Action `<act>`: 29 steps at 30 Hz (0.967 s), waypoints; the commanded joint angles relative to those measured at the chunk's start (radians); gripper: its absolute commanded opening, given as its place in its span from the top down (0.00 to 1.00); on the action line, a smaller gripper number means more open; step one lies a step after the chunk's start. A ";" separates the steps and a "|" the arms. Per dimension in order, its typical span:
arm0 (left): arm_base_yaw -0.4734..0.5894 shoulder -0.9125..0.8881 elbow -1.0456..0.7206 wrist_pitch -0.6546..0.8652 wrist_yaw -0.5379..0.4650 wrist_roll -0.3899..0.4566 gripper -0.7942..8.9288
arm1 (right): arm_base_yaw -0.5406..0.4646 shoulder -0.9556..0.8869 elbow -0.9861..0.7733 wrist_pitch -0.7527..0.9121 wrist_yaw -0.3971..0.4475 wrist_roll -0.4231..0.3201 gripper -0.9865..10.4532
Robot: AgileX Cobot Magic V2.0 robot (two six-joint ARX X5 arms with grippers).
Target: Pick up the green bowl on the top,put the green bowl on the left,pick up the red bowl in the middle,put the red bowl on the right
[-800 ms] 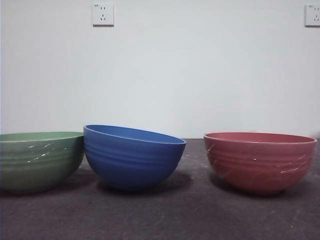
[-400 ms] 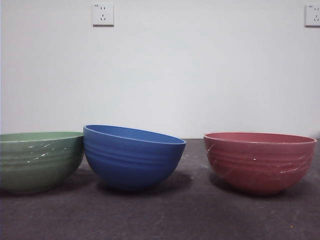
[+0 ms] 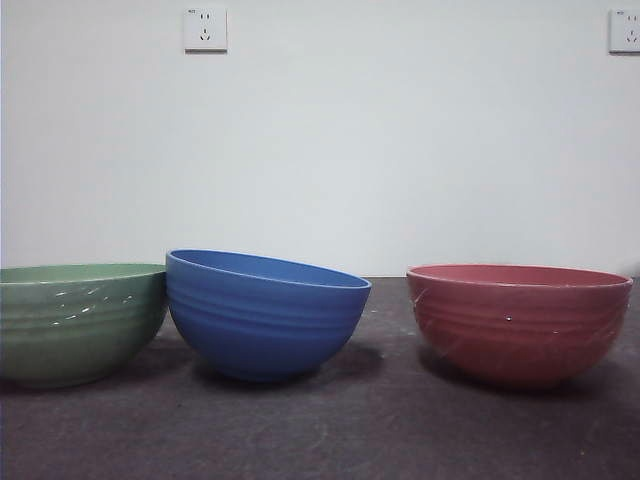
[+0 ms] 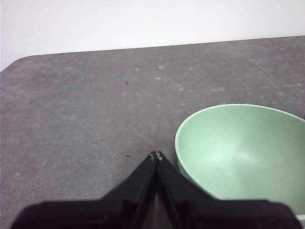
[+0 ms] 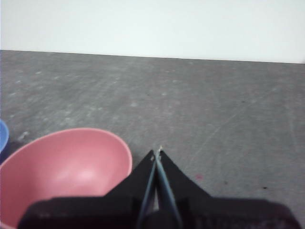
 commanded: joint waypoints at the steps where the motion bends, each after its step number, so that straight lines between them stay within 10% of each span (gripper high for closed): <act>1: 0.003 -0.002 -0.015 0.001 -0.002 -0.006 0.92 | -0.003 -0.030 -0.079 0.048 -0.006 0.018 0.93; 29: 0.003 -0.002 -0.015 0.001 -0.002 -0.006 0.92 | -0.003 -0.065 -0.133 0.022 0.000 0.049 0.93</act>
